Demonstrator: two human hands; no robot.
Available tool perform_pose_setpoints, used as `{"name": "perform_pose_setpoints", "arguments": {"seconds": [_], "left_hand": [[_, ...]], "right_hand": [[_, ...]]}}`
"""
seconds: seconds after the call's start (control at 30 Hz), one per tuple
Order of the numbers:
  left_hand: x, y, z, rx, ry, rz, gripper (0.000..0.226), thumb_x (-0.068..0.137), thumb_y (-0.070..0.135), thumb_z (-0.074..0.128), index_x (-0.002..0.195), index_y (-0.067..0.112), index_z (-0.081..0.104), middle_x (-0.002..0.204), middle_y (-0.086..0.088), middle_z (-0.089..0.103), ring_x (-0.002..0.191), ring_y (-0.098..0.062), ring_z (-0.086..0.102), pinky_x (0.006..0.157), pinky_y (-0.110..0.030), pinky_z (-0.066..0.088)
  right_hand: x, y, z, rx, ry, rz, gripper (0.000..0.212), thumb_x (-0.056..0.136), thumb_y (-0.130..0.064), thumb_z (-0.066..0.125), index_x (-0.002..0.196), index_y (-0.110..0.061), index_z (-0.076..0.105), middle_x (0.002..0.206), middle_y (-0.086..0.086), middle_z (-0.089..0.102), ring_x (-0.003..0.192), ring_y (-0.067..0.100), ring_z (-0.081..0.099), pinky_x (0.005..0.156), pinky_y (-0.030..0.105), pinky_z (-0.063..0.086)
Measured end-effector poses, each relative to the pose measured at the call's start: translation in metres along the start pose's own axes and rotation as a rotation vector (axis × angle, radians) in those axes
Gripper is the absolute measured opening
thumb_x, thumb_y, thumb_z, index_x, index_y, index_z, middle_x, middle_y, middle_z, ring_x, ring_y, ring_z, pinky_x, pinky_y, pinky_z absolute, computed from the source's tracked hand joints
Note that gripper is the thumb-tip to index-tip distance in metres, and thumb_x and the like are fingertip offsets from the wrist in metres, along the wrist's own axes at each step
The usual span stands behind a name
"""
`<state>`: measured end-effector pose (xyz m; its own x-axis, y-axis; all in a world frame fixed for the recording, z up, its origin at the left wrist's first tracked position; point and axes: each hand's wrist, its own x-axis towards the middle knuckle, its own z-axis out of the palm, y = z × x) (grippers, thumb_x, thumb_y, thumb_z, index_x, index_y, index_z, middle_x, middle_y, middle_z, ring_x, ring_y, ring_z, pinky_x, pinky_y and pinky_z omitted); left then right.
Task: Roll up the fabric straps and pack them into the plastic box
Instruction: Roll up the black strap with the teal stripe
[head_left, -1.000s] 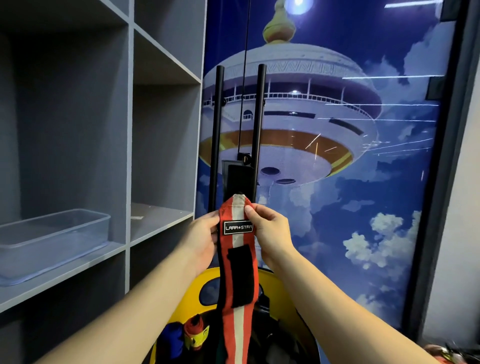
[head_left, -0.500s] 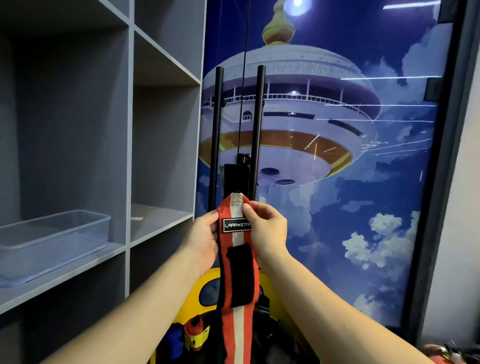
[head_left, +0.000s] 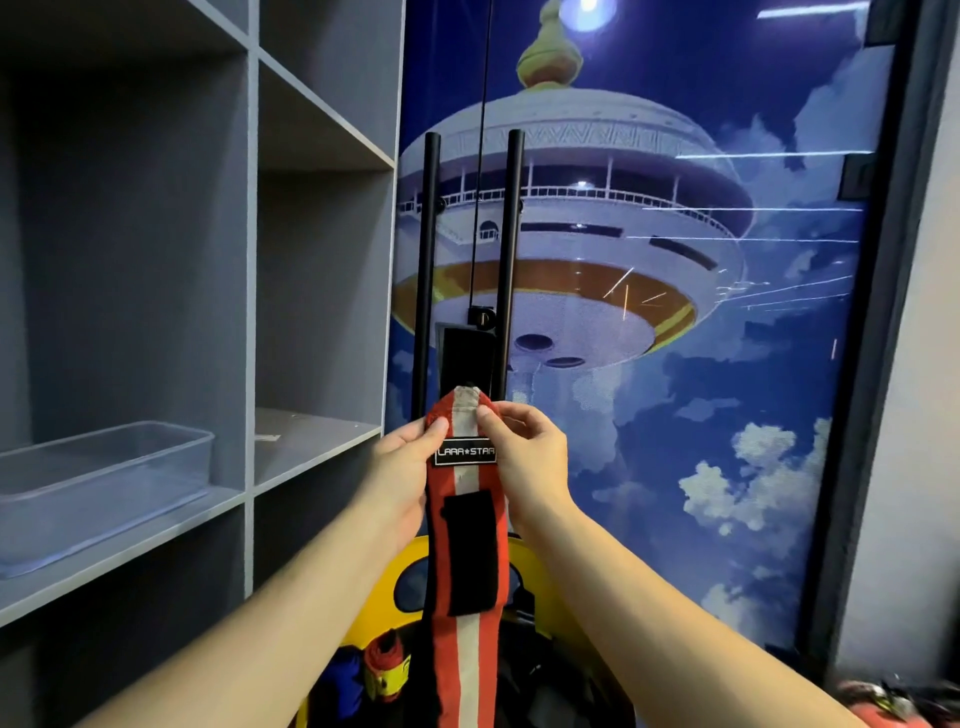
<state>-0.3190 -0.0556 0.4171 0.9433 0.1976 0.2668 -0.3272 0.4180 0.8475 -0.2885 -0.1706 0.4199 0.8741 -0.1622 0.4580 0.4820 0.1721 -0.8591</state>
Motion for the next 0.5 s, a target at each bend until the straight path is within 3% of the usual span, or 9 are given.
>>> {"name": "perform_pose_setpoints", "arguments": {"seconds": [0.1, 0.23, 0.33, 0.4, 0.5], "left_hand": [[0.000, 0.000, -0.003, 0.047, -0.033, -0.010, 0.024, 0.099, 0.010, 0.056, 0.118, 0.003, 0.069, 0.109, -0.019, 0.075, 0.100, -0.032, 0.072, 0.091, -0.043, 0.058], [0.002, 0.004, -0.006, 0.141, -0.033, -0.007, 0.018, 0.095, 0.010, 0.063, 0.109, 0.007, 0.073, 0.094, -0.009, 0.078, 0.080, -0.017, 0.075, 0.069, -0.026, 0.060], [0.003, 0.008, -0.006, 0.143, 0.050, -0.025, 0.013, 0.090, 0.008, 0.070, 0.101, 0.009, 0.075, 0.084, -0.006, 0.078, 0.069, -0.015, 0.074, 0.062, -0.025, 0.057], [0.001, 0.008, -0.003, 0.090, 0.113, -0.023, 0.010, 0.087, 0.007, 0.073, 0.096, 0.010, 0.075, 0.081, -0.007, 0.078, 0.064, -0.015, 0.074, 0.054, -0.022, 0.056], [-0.001, 0.006, 0.001, 0.034, 0.213, 0.030, 0.016, 0.083, 0.007, 0.078, 0.098, 0.013, 0.076, 0.082, -0.006, 0.078, 0.066, -0.016, 0.074, 0.052, -0.021, 0.055]], "right_hand": [[0.003, 0.000, -0.004, -0.038, 0.004, -0.018, 0.010, 0.084, -0.020, 0.080, 0.091, -0.016, 0.075, 0.085, 0.004, 0.076, 0.081, 0.018, 0.072, 0.086, 0.044, 0.059], [0.005, 0.005, -0.007, -0.033, 0.062, -0.007, 0.017, 0.081, -0.023, 0.083, 0.091, -0.017, 0.071, 0.087, 0.006, 0.075, 0.082, 0.020, 0.072, 0.086, 0.048, 0.059], [0.006, 0.007, -0.007, -0.102, 0.065, -0.040, 0.021, 0.079, -0.030, 0.084, 0.087, -0.022, 0.067, 0.085, 0.001, 0.074, 0.083, 0.019, 0.072, 0.085, 0.047, 0.058], [0.006, 0.007, -0.009, -0.262, 0.084, -0.143, 0.020, 0.080, -0.032, 0.082, 0.083, -0.024, 0.064, 0.085, -0.005, 0.069, 0.081, 0.010, 0.066, 0.082, 0.039, 0.056], [0.002, 0.009, -0.012, -0.570, 0.087, -0.464, 0.009, 0.086, -0.033, 0.076, 0.086, -0.025, 0.070, 0.094, -0.010, 0.057, 0.090, 0.008, 0.056, 0.082, 0.028, 0.045]]}}
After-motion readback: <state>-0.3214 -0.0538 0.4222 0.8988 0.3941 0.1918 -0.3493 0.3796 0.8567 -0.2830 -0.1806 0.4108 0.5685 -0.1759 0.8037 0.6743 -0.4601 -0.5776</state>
